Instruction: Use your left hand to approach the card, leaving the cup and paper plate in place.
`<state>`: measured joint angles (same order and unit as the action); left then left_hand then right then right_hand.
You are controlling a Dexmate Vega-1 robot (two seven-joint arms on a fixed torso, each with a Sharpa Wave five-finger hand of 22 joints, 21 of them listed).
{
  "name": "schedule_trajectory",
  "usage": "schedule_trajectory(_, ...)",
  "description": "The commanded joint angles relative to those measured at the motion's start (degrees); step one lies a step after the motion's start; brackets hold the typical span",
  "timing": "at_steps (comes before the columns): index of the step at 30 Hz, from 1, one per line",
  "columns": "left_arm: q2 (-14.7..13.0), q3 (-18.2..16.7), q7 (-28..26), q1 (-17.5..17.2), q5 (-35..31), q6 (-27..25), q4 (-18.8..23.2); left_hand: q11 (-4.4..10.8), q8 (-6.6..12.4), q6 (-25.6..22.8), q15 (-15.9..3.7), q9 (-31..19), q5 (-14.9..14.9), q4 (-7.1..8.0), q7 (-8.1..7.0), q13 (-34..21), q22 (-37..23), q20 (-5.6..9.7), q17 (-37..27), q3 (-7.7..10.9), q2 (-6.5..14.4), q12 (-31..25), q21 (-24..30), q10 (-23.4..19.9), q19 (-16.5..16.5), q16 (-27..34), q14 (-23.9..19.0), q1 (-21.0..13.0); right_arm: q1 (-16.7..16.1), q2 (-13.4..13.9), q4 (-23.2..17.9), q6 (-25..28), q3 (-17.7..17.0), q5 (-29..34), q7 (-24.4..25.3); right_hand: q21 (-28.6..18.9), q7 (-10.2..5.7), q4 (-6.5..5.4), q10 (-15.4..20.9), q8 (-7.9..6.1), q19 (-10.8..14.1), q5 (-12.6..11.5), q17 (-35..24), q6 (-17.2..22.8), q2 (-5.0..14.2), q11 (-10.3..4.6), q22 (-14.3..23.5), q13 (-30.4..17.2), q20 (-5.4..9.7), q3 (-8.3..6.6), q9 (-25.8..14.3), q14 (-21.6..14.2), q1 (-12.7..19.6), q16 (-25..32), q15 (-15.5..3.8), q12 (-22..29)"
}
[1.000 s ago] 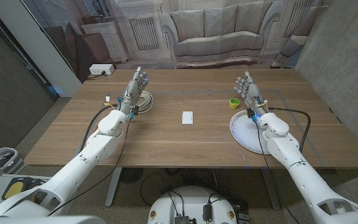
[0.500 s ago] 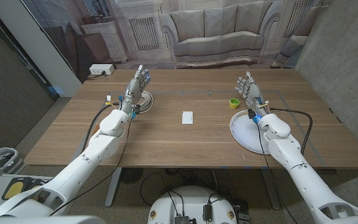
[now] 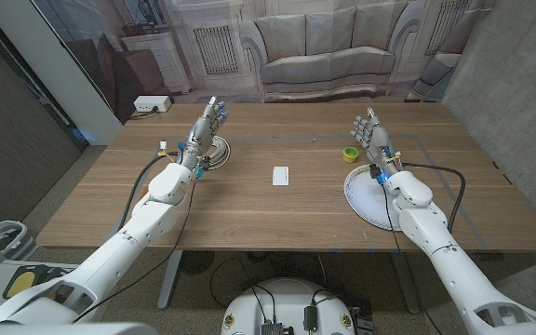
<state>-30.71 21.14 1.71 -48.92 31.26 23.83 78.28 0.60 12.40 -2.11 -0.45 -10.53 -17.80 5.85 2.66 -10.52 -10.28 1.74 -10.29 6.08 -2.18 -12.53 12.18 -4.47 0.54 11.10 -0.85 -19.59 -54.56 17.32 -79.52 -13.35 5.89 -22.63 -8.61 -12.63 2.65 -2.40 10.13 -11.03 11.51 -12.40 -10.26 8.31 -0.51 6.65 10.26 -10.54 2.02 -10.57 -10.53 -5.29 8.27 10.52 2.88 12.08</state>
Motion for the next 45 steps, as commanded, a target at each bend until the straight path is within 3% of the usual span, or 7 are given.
schedule_trajectory(1, 0.1, 0.7, 1.0, 1.3, -1.4, 1.3, -1.6, 0.27, -0.31, -0.3, -0.31, -0.1, -0.4, -0.25, -0.21, -0.2, -0.1, 3.5, -0.2, -0.07, 0.0, 0.2, -0.1, 0.1, 0.3, 0.0, 0.0, -0.2, 0.5, -0.2, 0.6, -0.3, -0.1, 0.3, 0.1, 0.2, 0.07, 0.25, 0.4, -0.2, 0.4, 0.1, -0.2, 0.3, 0.08, -0.11, 0.3, -0.1, 0.09, -0.14, -0.2, -0.5, 0.1, 0.2, 0.05, 0.2)
schedule_trajectory(25, -1.1, 1.4, -0.1, 0.3, -5.6, 4.5, 1.4, 0.31, -0.09, -1.6, -0.31, -0.1, -0.6, -0.3, -0.29, -0.3, -0.1, 3.33, -0.2, -0.34, 0.2, 0.0, -0.1, -1.1, -0.1, 0.2, -0.8, -0.4, 0.6, -0.4, -0.1, -0.2, -0.1, 0.4, 0.7, 0.2, 0.11, 0.35, 0.8, -0.21, 0.7, 0.1, -0.2, 0.4, 0.17, -0.11, 0.3, -0.1, 0.09, 0.0, -0.2, -0.9, 0.1, 0.3, -0.03, 0.3)
schedule_trajectory(33, -2.8, 1.3, -3.9, -1.1, -9.6, 3.0, 4.9, 0.39, -0.12, -1.8, -0.32, -0.1, -0.6, -0.32, -0.33, -0.3, -0.1, 3.29, -0.2, -0.42, 0.3, 0.0, -0.1, -1.3, -0.2, 0.2, -1.0, -0.5, 0.2, -0.5, -0.7, -0.3, 0.0, 0.5, 1.2, 0.3, 0.11, 0.38, 0.9, -0.23, 0.8, 0.2, -0.2, 0.4, 0.21, -0.07, 0.3, -0.1, 0.04, 0.03, -0.2, -1.0, 0.1, 0.3, 0.01, 0.4)
schedule_trajectory(45, -3.3, 1.9, -6.4, -1.2, -13.8, 3.5, 6.0, 0.66, -0.12, -2.2, -0.49, -0.1, -0.7, -0.38, -0.49, -0.3, -0.1, 3.01, -0.2, -0.56, 0.4, 0.0, -0.1, -1.7, -0.4, 0.2, -1.5, -0.7, -0.1, -0.9, 0.0, -0.8, 0.0, 0.1, 1.3, 0.3, 0.13, 0.43, 1.0, -0.24, 0.8, 0.2, -0.2, 0.5, 0.27, -0.04, 0.3, -0.1, 0.0, 0.05, -0.2, -1.0, 0.1, 0.3, 0.02, 0.3)
